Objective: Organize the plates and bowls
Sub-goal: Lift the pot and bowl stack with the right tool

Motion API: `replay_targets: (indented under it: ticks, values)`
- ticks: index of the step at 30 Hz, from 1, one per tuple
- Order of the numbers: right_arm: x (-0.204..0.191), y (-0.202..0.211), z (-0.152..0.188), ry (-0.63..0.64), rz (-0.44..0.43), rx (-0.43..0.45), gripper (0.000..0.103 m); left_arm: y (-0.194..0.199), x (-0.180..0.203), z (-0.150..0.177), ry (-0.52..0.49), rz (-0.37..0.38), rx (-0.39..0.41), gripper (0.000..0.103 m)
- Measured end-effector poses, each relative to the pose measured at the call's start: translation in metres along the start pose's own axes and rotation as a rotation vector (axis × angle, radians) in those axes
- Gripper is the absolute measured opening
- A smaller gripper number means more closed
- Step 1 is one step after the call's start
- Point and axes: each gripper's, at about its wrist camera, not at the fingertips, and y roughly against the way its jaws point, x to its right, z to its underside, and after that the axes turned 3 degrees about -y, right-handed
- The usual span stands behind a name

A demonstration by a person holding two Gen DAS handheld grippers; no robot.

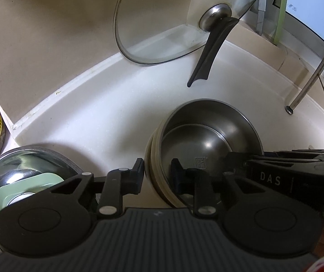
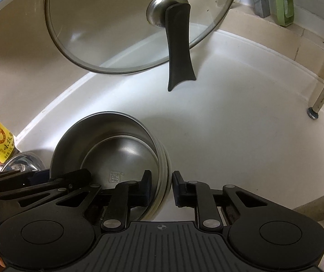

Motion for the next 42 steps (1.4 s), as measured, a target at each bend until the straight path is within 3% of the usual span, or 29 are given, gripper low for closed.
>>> replay_targets:
  ticks: [19, 42]
  values:
    - [-0.001, 0.010, 0.013, -0.040, 0.016, 0.079, 0.020, 0.002, -0.002, 0.007, 0.016, 0.014, 0.044, 0.023]
    - [-0.005, 0.017, 0.013, -0.034, 0.015, 0.095, 0.013, 0.014, -0.006, 0.012, 0.039, 0.019, 0.005, 0.021]
